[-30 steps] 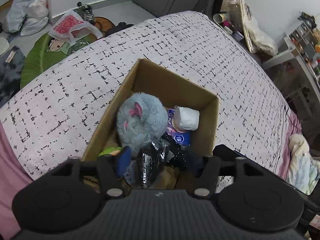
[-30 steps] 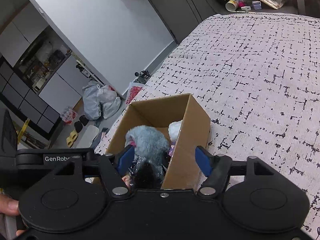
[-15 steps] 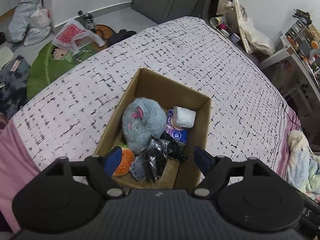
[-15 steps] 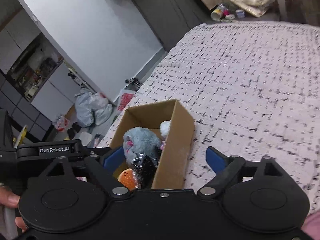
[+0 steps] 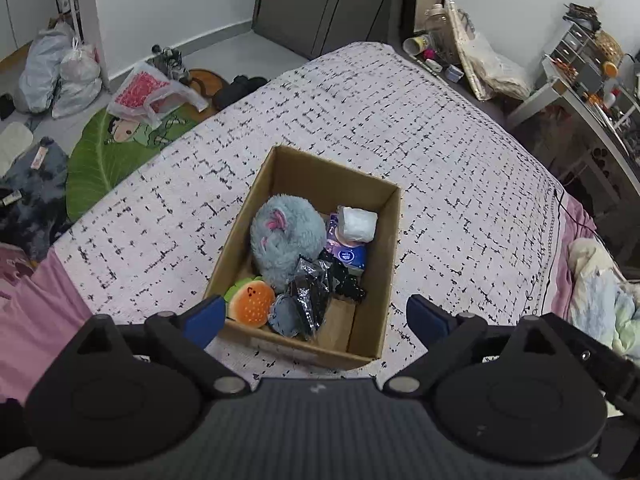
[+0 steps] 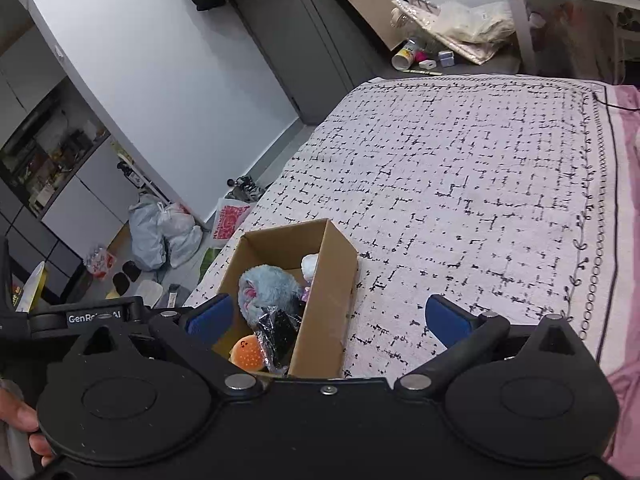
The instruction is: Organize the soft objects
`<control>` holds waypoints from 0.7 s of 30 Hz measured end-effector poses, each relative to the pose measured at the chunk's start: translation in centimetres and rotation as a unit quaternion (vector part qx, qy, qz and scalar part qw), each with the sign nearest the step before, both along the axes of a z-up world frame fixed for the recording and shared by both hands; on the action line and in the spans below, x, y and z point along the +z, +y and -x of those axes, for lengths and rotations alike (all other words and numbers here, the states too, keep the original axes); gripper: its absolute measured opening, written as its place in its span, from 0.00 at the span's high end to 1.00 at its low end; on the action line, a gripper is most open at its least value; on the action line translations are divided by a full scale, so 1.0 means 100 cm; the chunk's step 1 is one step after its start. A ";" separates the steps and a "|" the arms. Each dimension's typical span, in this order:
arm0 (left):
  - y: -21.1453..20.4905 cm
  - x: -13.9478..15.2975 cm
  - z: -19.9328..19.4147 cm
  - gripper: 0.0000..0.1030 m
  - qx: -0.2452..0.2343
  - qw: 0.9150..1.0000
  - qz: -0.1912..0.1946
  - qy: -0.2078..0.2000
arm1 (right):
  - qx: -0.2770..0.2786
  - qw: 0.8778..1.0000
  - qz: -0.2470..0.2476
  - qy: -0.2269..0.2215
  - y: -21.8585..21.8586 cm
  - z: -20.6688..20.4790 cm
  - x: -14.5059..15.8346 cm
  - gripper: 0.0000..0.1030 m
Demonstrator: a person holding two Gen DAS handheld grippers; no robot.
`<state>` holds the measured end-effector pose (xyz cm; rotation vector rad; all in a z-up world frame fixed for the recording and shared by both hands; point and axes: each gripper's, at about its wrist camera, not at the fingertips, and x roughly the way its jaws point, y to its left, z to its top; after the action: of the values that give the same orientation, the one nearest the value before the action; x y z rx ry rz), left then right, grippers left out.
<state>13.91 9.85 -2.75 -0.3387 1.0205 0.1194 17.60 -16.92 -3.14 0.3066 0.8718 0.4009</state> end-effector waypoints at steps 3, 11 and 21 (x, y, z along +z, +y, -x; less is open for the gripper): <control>-0.003 0.011 0.006 0.05 -0.010 1.000 -0.012 -0.013 | -0.001 1.000 0.000 -0.006 -0.001 0.009 0.009 0.00; -0.009 0.035 0.026 0.02 -0.021 0.999 -0.020 -0.042 | -0.008 1.000 0.016 -0.018 -0.004 0.030 0.032 0.00; -0.015 0.058 0.056 0.02 -0.022 0.996 -0.045 -0.074 | -0.017 0.999 0.017 -0.036 -0.008 0.056 0.055 0.00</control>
<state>8.35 8.31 3.03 -0.2388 0.8724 0.0985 12.02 -17.72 2.34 0.2733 0.8011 0.3632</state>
